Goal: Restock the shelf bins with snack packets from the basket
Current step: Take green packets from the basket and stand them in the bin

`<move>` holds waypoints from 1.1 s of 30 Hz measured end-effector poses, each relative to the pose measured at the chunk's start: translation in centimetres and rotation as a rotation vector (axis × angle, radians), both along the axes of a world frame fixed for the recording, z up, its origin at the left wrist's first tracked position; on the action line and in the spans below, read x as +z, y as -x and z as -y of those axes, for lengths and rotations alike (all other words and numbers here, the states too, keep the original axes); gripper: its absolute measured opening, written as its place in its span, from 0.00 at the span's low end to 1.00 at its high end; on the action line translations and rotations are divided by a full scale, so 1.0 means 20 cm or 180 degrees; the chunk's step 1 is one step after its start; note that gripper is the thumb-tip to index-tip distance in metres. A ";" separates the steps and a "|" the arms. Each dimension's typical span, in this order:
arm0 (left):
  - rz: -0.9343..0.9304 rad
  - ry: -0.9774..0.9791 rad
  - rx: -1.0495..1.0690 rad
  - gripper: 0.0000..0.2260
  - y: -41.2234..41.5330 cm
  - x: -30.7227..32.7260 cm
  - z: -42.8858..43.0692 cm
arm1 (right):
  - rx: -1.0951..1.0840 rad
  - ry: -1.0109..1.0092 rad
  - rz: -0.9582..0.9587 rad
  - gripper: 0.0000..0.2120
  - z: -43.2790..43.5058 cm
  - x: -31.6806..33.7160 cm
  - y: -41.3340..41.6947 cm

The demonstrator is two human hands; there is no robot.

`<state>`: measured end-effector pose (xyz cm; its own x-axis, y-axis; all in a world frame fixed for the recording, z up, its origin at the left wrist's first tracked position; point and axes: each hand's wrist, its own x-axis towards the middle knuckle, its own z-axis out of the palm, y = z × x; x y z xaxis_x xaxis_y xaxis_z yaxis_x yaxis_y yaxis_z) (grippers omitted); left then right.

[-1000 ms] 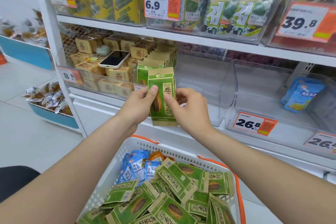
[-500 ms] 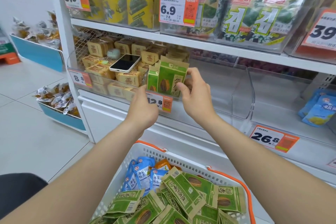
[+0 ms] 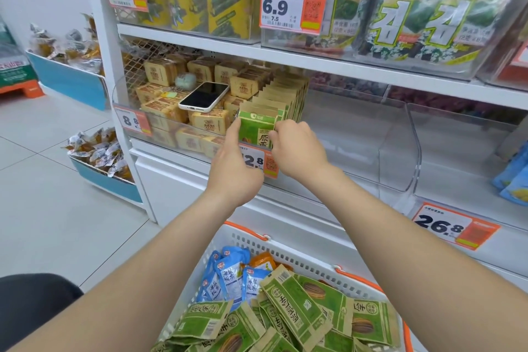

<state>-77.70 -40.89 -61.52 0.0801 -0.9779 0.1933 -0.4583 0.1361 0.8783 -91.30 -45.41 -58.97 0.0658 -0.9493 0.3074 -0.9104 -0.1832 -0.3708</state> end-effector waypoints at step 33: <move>0.3853 -0.2421 -0.1916 0.24 -0.19 -0.68 -0.13 | 0.1586 -0.1980 -0.2677 0.14 -0.44 -0.53 0.01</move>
<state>-73.87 -38.27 -75.04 -0.1791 -0.7015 -0.6898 -0.9644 0.2639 -0.0180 -91.58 -36.59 -69.51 0.4371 -0.7324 -0.5220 -0.7904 -0.5897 0.1655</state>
